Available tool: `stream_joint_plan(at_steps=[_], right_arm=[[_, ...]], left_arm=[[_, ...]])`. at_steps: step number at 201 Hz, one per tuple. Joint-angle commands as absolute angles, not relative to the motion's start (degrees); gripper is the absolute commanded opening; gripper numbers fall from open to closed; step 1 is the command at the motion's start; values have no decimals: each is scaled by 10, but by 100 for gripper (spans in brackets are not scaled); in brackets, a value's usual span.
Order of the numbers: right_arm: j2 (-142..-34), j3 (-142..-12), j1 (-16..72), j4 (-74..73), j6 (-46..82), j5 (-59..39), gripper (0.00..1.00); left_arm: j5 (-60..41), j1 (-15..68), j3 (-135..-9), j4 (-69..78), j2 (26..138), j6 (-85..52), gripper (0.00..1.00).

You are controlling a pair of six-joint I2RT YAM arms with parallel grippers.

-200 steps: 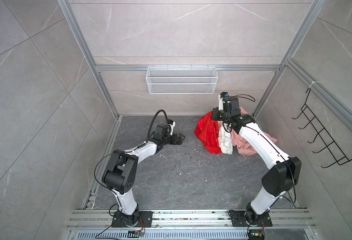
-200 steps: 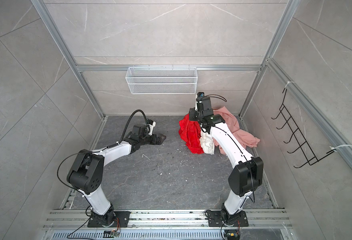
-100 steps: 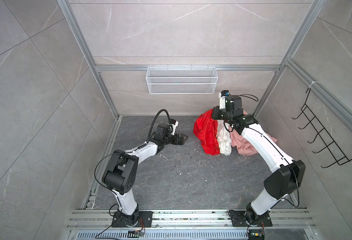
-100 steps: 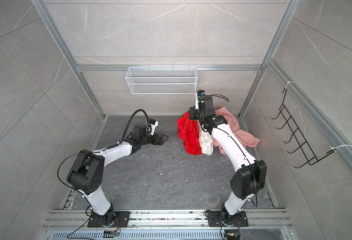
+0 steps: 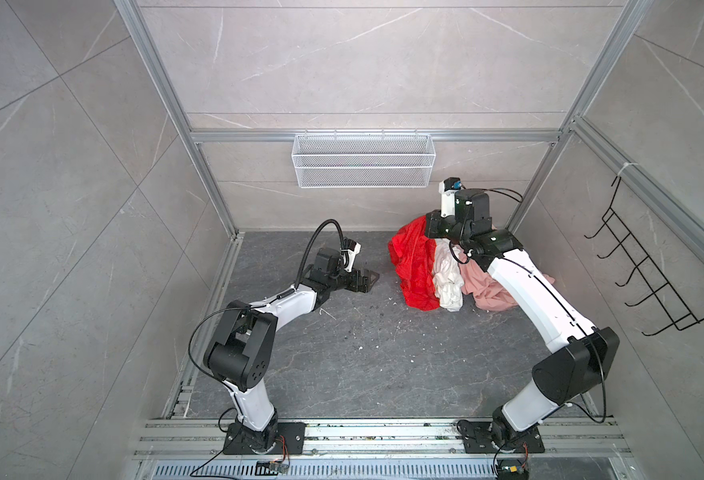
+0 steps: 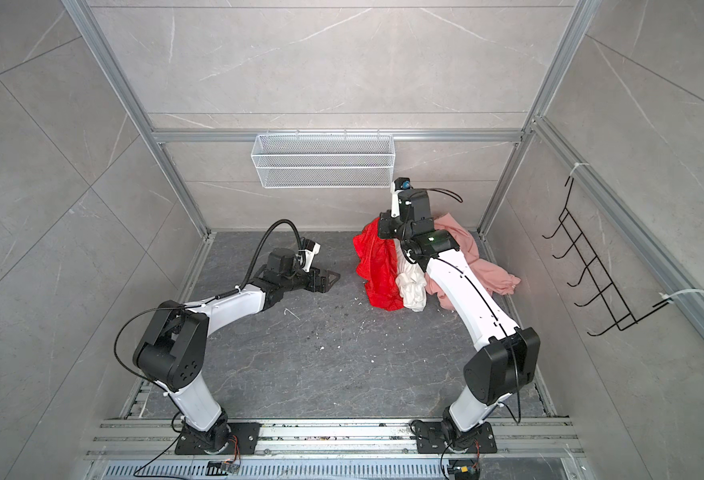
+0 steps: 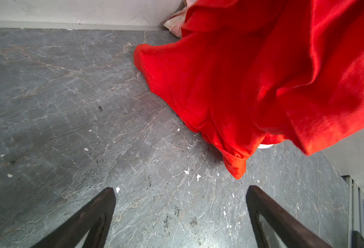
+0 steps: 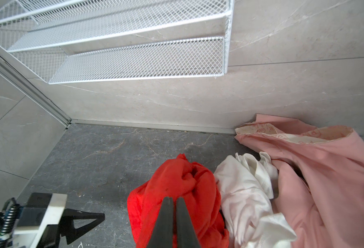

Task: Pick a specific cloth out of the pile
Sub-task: 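Lift the red cloth with the right gripper up out of the pile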

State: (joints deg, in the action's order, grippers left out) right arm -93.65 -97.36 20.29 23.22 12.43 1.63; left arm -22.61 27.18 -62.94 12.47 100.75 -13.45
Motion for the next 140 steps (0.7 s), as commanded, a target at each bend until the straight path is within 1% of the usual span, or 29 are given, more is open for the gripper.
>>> stream_joint_plan(at_steps=[1,64,95,140], right_arm=[[-904,-986,207,201,121,8,0],[-891,-1004,211,207,124,-1,0],[-887,-1013,213,213,127,-4,0],[-882,-1026,214,214,138,-11,0]], left_arm=[[-234,278,-622,154,980,-114,97],[-230,286,-603,161,963,-110,97],[-222,305,-589,154,956,-66,97],[-221,329,-581,180,952,-61,97]])
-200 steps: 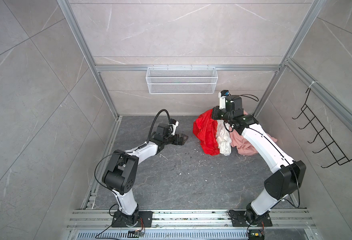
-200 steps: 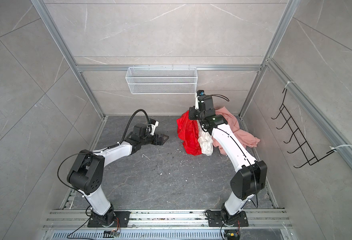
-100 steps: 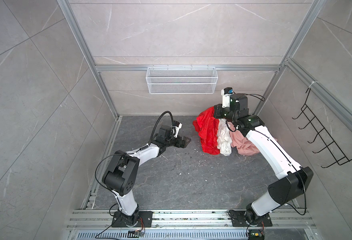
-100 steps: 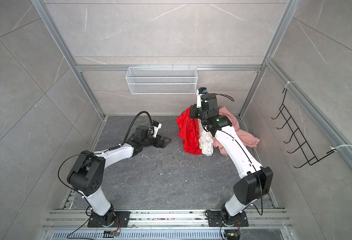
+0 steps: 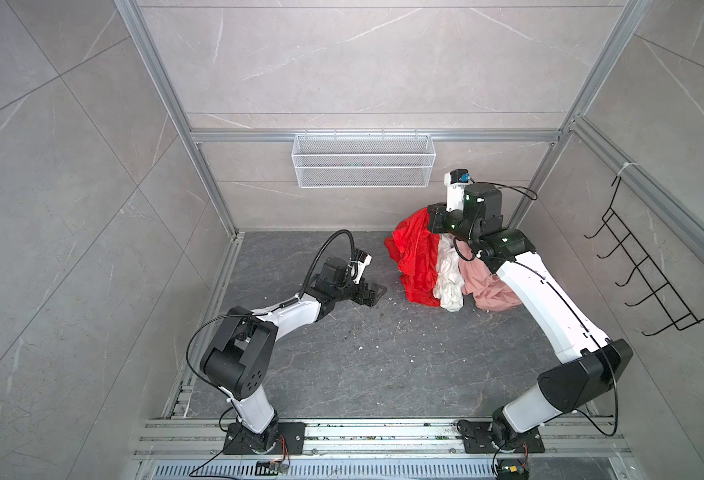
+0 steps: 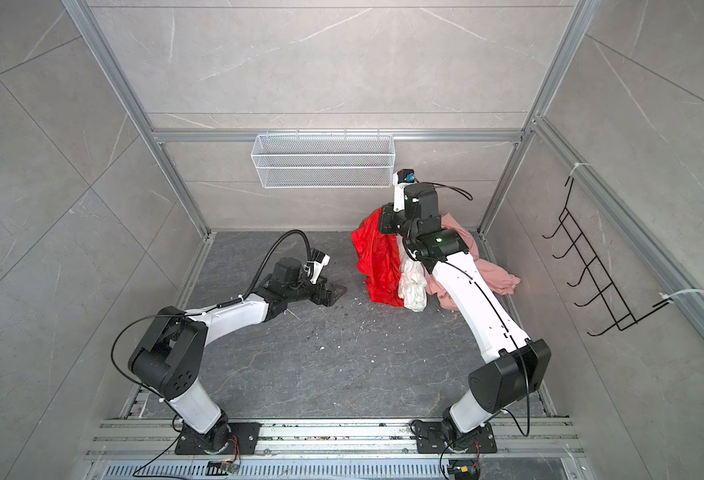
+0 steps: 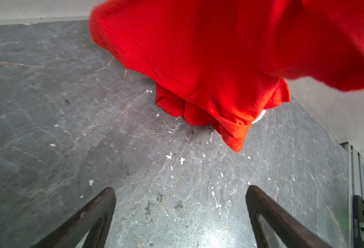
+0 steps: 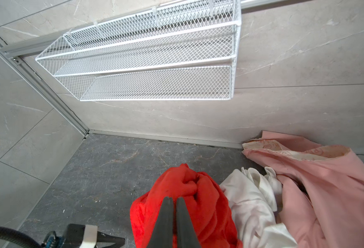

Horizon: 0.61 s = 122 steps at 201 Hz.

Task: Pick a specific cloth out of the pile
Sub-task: 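Lift the red cloth with the right gripper up out of the pile, then move the left gripper under the hanging red cloth and grasp its lower edge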

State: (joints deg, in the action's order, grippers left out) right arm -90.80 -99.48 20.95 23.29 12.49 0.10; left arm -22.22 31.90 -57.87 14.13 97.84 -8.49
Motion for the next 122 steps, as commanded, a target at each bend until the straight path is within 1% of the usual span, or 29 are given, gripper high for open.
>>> stream_joint_plan(at_steps=[1,122], right_arm=[[-882,-1027,214,214,138,-11,0],[-878,-1097,239,234,137,-19,0]], left_arm=[[-221,330,-580,180,951,-61,98],[-224,346,-558,193,912,-63,98]])
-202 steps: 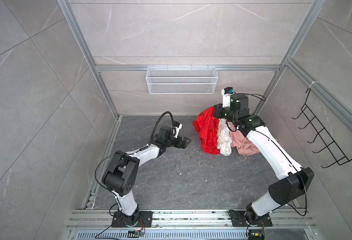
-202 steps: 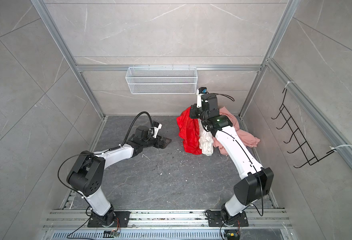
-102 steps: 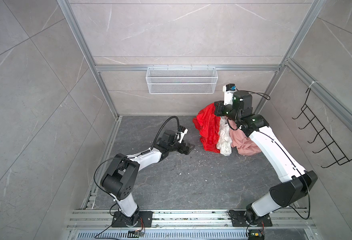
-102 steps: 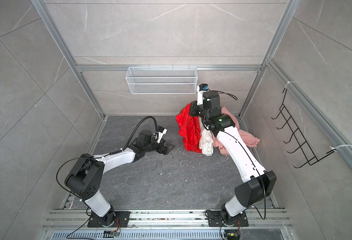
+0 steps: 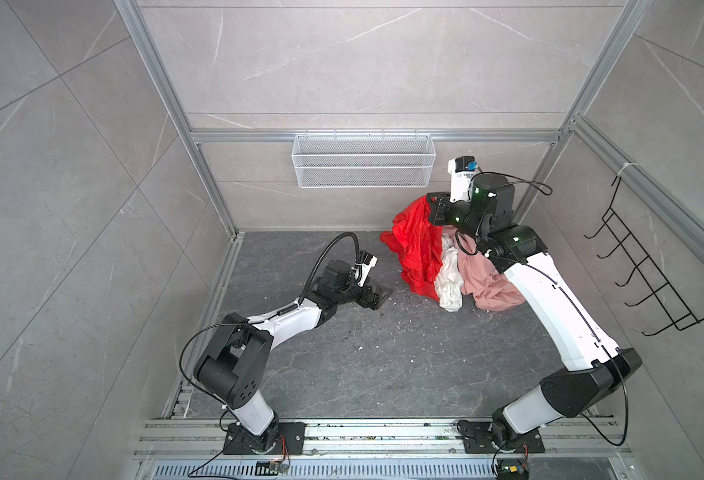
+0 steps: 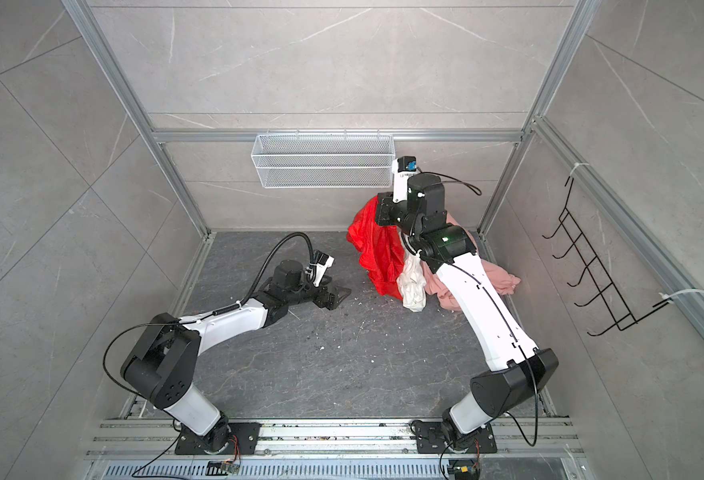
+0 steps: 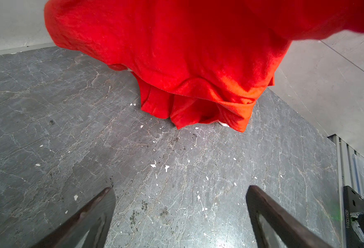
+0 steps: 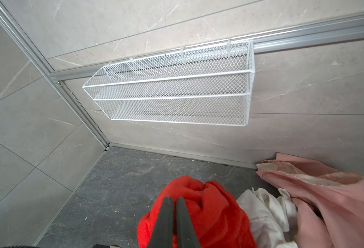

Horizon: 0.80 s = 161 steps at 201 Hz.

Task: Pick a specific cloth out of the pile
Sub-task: 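Move the left gripper under the hanging red cloth and grasp its lower edge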

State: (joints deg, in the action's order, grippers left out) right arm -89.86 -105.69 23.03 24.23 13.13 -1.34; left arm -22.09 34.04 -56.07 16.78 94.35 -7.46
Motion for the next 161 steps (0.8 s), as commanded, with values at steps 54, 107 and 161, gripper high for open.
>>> stream_joint_plan(at_steps=[54,107,161], right_arm=[[-887,-1140,255,249,135,-17,0],[-895,-1157,270,252,138,-14,0],[-894,-1153,278,252,142,-13,0]], left_arm=[[-218,355,-546,196,891,-65,98],[-208,380,-571,255,928,-64,98],[-202,381,-589,395,1001,-113,92]])
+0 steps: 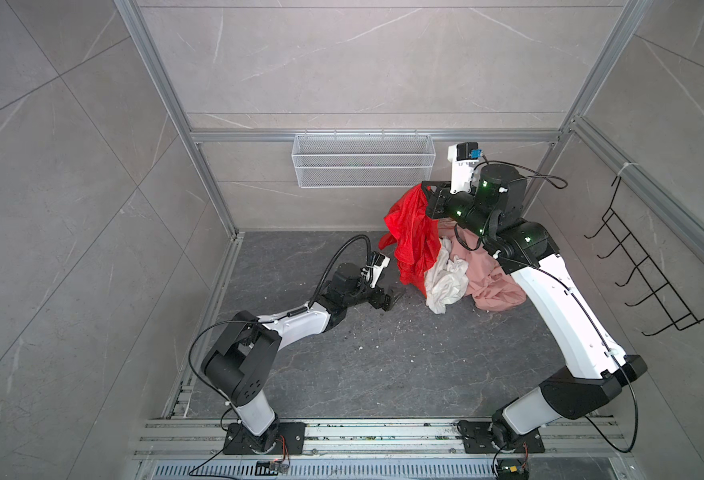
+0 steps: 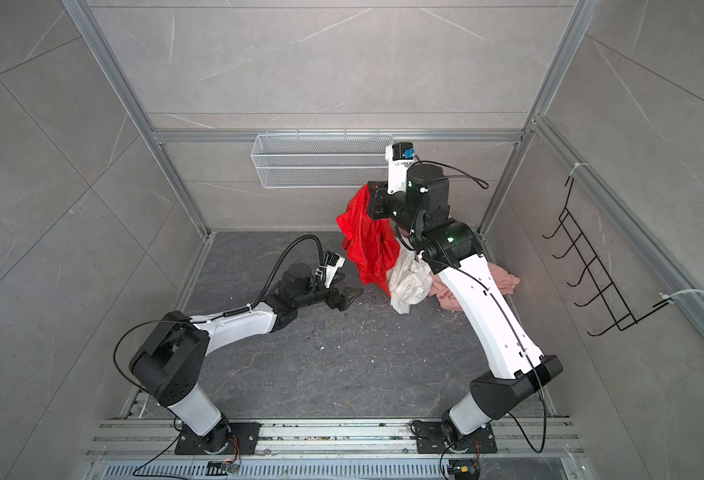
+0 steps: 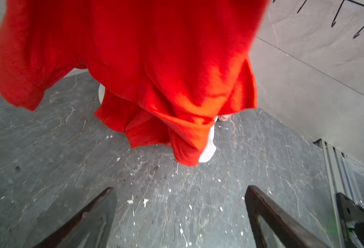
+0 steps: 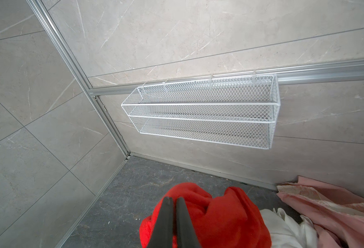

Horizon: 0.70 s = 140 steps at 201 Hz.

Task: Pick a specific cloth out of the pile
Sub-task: 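Move the left gripper under the hanging red cloth and grasp its lower edge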

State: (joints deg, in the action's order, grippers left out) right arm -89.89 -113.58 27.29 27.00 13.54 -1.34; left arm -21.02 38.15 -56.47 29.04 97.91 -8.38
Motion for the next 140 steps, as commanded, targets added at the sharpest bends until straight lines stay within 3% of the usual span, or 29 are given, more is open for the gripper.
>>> stream_joint_plan(at_steps=[1,93,140], right_arm=[[-895,-1153,278,252,142,-13,0],[-887,-1132,279,243,144,-8,0],[-884,-1128,280,242,143,-6,0]], left_arm=[[-202,380,-589,396,1003,-114,92],[-248,380,-625,471,1068,-164,67],[-270,380,-643,454,1074,-163,41]])
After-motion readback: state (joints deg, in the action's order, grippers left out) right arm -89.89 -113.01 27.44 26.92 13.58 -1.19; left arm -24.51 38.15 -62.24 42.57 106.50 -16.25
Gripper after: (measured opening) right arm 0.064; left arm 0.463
